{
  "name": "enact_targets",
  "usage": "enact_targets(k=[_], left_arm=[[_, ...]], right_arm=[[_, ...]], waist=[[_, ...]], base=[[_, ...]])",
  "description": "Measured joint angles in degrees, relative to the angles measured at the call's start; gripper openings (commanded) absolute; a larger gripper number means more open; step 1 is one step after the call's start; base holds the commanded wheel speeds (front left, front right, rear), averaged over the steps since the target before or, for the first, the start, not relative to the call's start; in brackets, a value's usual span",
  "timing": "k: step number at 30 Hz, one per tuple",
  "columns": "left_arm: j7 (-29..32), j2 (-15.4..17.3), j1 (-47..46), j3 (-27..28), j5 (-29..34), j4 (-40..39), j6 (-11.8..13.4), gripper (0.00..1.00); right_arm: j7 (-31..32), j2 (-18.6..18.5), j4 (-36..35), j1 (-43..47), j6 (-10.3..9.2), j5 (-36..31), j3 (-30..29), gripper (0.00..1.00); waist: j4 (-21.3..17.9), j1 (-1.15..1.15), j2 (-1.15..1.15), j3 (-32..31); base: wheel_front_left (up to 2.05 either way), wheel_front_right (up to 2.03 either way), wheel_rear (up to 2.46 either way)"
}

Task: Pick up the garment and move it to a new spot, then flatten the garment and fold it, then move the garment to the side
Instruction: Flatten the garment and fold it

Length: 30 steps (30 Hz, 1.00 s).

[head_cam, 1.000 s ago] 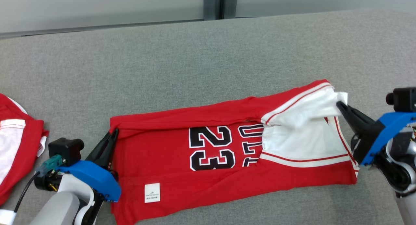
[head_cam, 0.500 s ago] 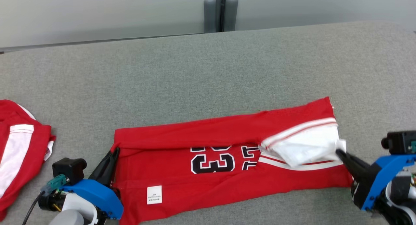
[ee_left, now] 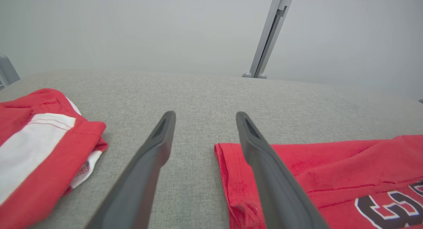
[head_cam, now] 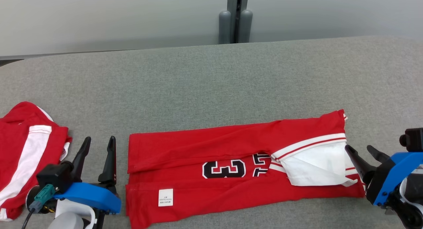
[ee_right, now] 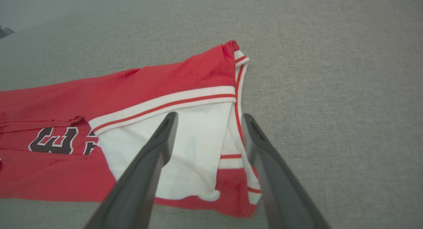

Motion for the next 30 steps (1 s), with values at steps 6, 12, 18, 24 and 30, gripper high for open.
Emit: enact_targets(k=[6,12,18,24,30], left_arm=[[-0.16,-2.08,-0.08,4.2,5.76,-4.97,0.76,1.0],[-0.18,-4.57,-0.29,7.92,9.45,-6.12,-0.26,1.0],[-0.18,-5.68,0.04,9.95,11.55,-4.35,-1.27,1.0],[-0.18,-7.25,0.41,11.87,12.55,-3.67,-1.88,1.0],[-0.18,-8.65,1.27,13.73,13.03,-3.72,-2.79,1.0]], right_arm=[[0.33,1.46,8.68,-5.13,0.0,-5.38,-2.44,1.0],[-0.64,3.91,17.57,-7.99,0.0,-9.48,-6.06,1.0],[-2.02,4.32,22.42,-9.89,0.0,-13.71,-8.39,1.0],[-1.92,4.78,24.69,-11.72,-0.02,-13.76,-5.88,1.0],[-2.74,2.24,24.66,-11.84,-0.02,-12.15,-0.67,0.0]], waist=[[1.78,0.01,0.0,0.3],[4.07,0.0,0.0,0.97],[5.04,0.01,0.0,1.35],[5.02,0.0,0.0,1.67],[4.41,0.0,0.0,1.42]], base=[[0.0,0.0,0.0],[0.0,0.0,0.0],[0.0,0.0,0.0],[0.0,0.0,0.0],[0.0,0.0,0.0]])
